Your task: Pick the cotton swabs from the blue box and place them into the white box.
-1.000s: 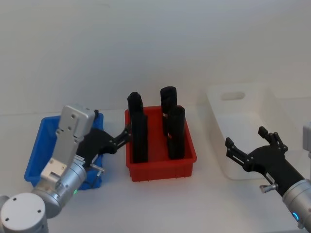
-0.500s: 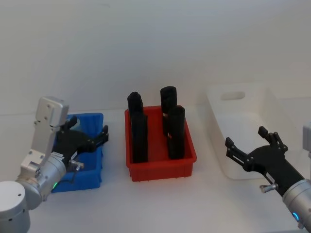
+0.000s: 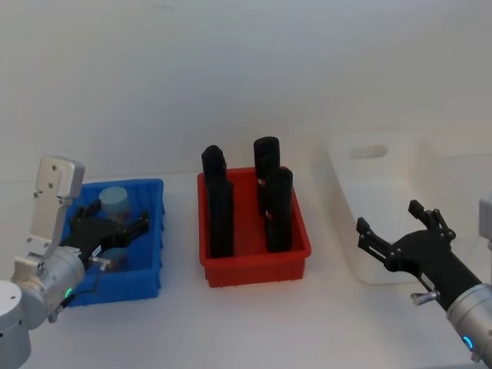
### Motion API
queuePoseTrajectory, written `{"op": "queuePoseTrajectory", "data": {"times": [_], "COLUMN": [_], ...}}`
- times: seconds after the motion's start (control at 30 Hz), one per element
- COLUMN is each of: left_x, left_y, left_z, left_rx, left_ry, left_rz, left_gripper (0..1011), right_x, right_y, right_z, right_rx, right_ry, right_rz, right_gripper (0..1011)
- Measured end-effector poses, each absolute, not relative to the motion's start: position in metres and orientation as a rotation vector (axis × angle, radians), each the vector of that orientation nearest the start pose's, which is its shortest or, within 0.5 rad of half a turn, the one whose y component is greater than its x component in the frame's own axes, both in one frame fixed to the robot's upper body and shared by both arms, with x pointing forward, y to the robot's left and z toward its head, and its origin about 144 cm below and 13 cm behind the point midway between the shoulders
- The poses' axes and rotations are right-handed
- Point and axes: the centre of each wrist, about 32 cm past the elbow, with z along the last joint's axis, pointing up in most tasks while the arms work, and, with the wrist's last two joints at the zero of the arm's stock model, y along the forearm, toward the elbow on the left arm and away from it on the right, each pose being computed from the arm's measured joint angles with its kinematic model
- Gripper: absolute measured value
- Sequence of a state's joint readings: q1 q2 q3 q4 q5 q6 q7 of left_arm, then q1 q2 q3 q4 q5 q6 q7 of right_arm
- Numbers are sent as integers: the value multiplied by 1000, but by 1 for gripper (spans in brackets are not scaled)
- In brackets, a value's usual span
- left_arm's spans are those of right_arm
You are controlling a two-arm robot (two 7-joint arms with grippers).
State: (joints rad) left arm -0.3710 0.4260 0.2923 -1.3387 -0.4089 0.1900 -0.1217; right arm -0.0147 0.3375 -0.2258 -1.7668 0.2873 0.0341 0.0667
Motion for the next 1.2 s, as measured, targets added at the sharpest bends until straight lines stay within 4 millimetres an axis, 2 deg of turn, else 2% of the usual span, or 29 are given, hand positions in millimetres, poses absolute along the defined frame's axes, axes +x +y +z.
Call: {"op": "queuePoseTrajectory", "data": {"times": [0.5, 1.2], "left_x": [557, 565], "left_y": [311, 317], "left_z": [1186, 1173], "left_rx": [217, 255], "left_ry": [142, 198], "left_rz": [1333, 1353], "left_gripper": [1004, 1004], "right_x": [443, 443], "right_y": [-237, -237], "right_z": [1189, 1189], "right_rx": [26, 26], "right_ry": [-75, -75], "right_rz": [-1230, -1230], "right_gripper": [1002, 1002]}}
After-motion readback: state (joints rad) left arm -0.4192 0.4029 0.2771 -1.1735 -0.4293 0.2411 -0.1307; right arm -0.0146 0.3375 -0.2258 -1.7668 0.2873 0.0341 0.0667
